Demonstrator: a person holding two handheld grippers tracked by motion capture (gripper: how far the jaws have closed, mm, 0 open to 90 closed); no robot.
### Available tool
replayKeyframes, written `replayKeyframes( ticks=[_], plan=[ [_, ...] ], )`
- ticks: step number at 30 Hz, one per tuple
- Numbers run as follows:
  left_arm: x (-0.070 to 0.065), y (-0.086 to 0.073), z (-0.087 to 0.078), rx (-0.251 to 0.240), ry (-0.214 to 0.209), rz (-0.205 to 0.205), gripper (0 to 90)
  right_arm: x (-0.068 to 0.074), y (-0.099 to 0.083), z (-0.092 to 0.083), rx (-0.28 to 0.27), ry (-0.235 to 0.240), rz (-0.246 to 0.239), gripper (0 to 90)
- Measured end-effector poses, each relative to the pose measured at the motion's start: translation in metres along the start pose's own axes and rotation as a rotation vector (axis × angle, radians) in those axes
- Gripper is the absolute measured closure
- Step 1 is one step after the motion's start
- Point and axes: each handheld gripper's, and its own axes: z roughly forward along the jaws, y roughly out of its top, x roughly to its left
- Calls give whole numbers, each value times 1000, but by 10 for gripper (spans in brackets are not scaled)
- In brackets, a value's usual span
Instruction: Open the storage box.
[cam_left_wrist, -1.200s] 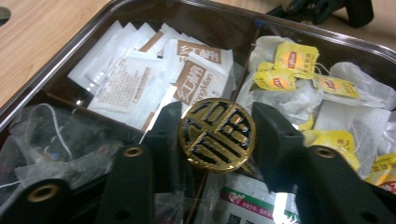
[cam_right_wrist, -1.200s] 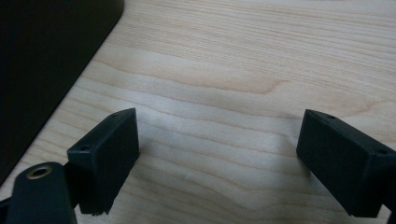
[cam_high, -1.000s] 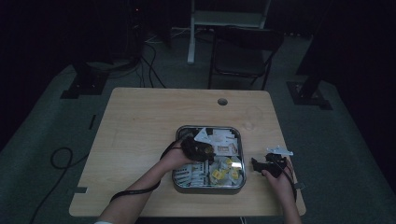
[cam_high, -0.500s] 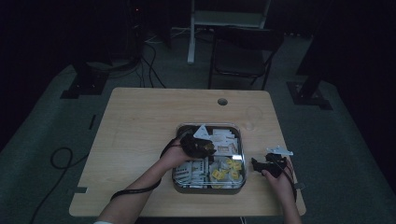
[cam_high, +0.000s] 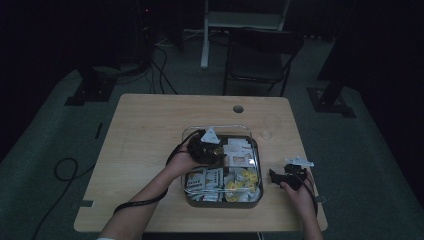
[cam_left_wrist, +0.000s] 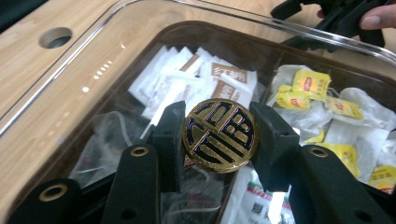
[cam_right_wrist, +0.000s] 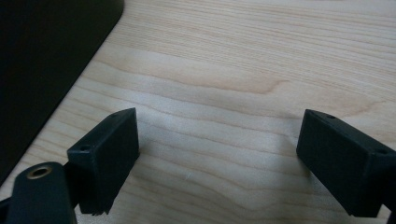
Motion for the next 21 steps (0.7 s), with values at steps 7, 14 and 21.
replayKeyframes(
  ticks=[7, 14, 21],
  plan=[
    [11, -8, -10, 2, 33, -30, 596, 0, 0, 0, -1, 0, 1, 127],
    [24, -17, -22, -6, 60, -66, 597, 0, 0, 0, 0, 0, 0, 127],
    [35, -27, -38, -21, 95, -98, 596, 0, 0, 0, 0, 0, 1, 126]
  ],
)
